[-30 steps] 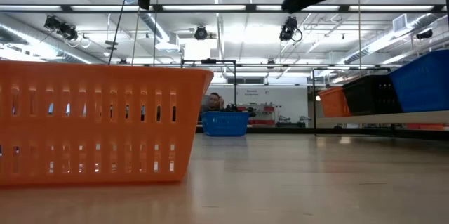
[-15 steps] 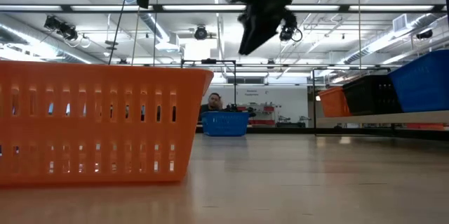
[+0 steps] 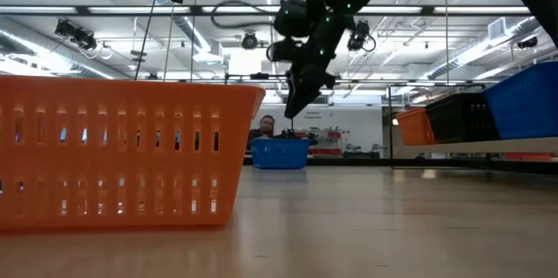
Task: Stack baskets on shelf by color
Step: Stack the top blue bin on top of the blue bin on the shelf
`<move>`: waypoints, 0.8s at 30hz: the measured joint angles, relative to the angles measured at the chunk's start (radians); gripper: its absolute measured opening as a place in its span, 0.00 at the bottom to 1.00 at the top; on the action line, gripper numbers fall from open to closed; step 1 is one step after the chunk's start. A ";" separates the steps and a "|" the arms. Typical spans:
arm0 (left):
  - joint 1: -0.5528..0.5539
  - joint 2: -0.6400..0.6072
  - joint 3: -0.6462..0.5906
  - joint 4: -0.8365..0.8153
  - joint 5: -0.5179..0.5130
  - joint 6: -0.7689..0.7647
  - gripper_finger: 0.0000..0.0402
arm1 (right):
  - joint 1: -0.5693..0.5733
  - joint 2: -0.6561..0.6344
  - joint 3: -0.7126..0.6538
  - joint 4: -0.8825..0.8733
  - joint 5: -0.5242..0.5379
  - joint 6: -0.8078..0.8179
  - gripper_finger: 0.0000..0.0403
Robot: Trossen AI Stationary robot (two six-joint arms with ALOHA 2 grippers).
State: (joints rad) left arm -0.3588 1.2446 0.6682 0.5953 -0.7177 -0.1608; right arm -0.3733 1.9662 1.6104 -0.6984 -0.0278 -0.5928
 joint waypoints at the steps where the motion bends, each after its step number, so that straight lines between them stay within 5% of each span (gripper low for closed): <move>1: 0.000 0.000 0.000 0.000 0.000 0.000 0.13 | -0.006 0.011 0.000 0.001 -0.002 0.005 0.29; 16: 0.000 0.000 0.000 -0.011 0.000 0.000 0.13 | -0.037 0.063 0.000 0.042 -0.105 0.058 0.29; 24: 0.000 0.000 0.000 -0.024 0.008 -0.011 0.13 | -0.048 0.063 -0.014 0.063 -0.131 0.067 0.43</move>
State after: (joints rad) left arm -0.3588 1.2444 0.6682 0.5713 -0.7101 -0.1719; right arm -0.4213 2.0296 1.5963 -0.6357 -0.1592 -0.5262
